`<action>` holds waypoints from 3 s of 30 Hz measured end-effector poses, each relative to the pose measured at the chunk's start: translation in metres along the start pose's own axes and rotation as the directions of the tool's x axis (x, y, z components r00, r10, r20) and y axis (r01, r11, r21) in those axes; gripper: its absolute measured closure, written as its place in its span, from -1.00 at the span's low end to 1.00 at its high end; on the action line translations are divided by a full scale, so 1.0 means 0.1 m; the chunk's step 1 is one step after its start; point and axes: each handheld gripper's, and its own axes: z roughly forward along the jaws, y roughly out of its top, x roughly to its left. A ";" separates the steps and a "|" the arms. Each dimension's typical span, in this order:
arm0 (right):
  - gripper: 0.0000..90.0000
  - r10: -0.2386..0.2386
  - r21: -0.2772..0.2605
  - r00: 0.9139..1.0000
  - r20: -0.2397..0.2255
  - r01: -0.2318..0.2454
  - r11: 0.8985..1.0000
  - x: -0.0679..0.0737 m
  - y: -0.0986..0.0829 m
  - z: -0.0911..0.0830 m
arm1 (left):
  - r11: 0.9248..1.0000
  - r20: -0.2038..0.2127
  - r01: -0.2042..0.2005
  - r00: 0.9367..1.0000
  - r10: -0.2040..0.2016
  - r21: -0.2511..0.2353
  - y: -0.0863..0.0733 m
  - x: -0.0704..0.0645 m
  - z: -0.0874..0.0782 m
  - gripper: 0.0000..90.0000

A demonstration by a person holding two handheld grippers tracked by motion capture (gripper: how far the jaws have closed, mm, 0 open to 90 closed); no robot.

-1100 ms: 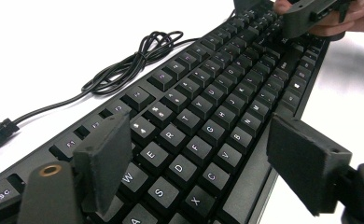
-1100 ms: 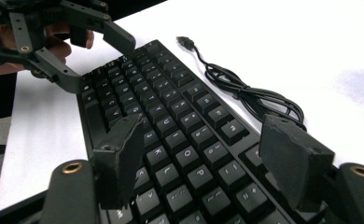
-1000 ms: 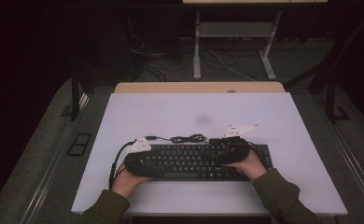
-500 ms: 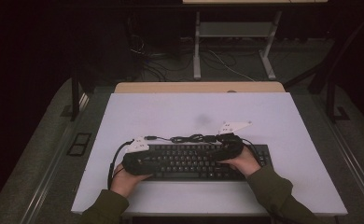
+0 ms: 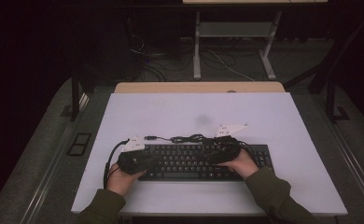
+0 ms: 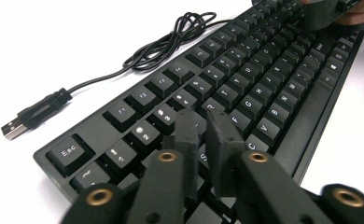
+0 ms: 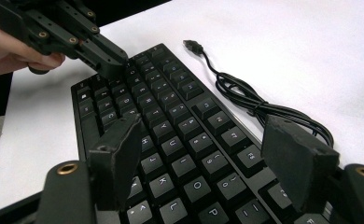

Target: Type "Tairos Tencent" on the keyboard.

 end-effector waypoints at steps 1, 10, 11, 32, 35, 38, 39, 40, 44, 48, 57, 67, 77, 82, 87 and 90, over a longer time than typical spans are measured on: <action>-0.37 -0.001 0.000 1.000 0.000 0.001 1.000 0.00 0.00 0.00 | 1.000 -0.001 -0.002 1.000 0.002 0.003 0.00 0.00 0.00 0.93; -0.37 -0.004 0.001 1.000 0.004 0.004 1.000 0.00 0.00 0.00 | 0.999 0.000 0.004 1.000 -0.004 0.038 -0.02 0.03 -0.02 0.98; -0.37 -0.004 0.000 1.000 0.006 0.004 1.000 -0.01 0.00 0.00 | 0.999 0.001 0.007 1.000 -0.007 0.043 -0.03 0.03 -0.01 0.98; -0.37 -0.005 0.005 1.000 0.010 0.005 1.000 -0.01 -0.01 0.01 | 0.996 0.017 0.002 1.000 -0.003 0.086 -0.06 0.06 0.02 0.98; -0.37 -0.005 0.005 1.000 0.011 0.005 1.000 -0.01 -0.01 0.01 | 0.996 0.015 -0.001 1.000 0.000 0.087 -0.06 0.06 0.02 0.98; -0.37 -0.004 0.004 1.000 0.011 0.004 1.000 -0.01 -0.01 0.01 | 0.996 0.019 -0.003 1.000 0.002 0.084 -0.05 0.05 0.01 0.98; -0.37 -0.005 0.004 1.000 0.011 0.005 1.000 -0.01 -0.01 0.01 | 0.997 0.021 -0.001 1.000 0.000 0.078 -0.05 0.05 0.01 0.98; -0.37 -0.005 0.005 1.000 0.010 0.005 1.000 -0.01 -0.01 0.01 | 0.997 0.021 0.000 1.000 -0.002 0.075 -0.04 0.04 0.01 0.98; -0.37 -0.002 0.003 1.000 0.010 0.002 1.000 -0.01 -0.01 0.00 | 0.997 0.019 -0.001 1.000 0.000 0.078 -0.03 0.03 0.01 0.98; -0.37 -0.002 0.004 1.000 0.008 0.002 1.000 -0.01 -0.01 0.00 | 0.998 0.024 0.005 1.000 -0.007 0.065 -0.02 0.04 0.00 0.97; -0.37 -0.002 0.000 1.000 0.011 0.002 1.000 -0.02 0.00 -0.02 | 0.999 0.025 0.035 0.999 -0.035 0.018 0.00 0.03 -0.02 0.64; -0.37 0.008 -0.016 1.000 0.008 -0.008 1.000 -0.03 0.07 -0.02 | 0.998 0.045 0.060 0.997 -0.059 -0.034 0.03 0.00 0.01 0.06; -0.37 0.004 -0.022 1.000 0.000 -0.004 1.000 -0.05 0.16 0.05 | 0.997 0.049 0.053 0.997 -0.051 -0.049 0.06 -0.06 0.07 -0.43; -0.40 -0.009 -0.001 1.000 -0.005 0.009 1.000 -0.04 0.19 0.10 | 0.998 0.039 0.040 0.999 -0.039 -0.043 0.07 -0.08 0.10 -0.56; -0.41 -0.017 0.015 1.000 -0.006 0.017 1.000 -0.04 0.21 0.15 | 0.999 0.026 0.037 0.999 -0.036 -0.035 0.07 -0.10 0.12 -0.70; -0.36 -0.021 0.020 1.000 -0.005 0.021 1.000 -0.04 0.22 0.17 | 0.999 0.014 0.042 0.999 -0.042 -0.030 0.07 -0.11 0.13 -0.82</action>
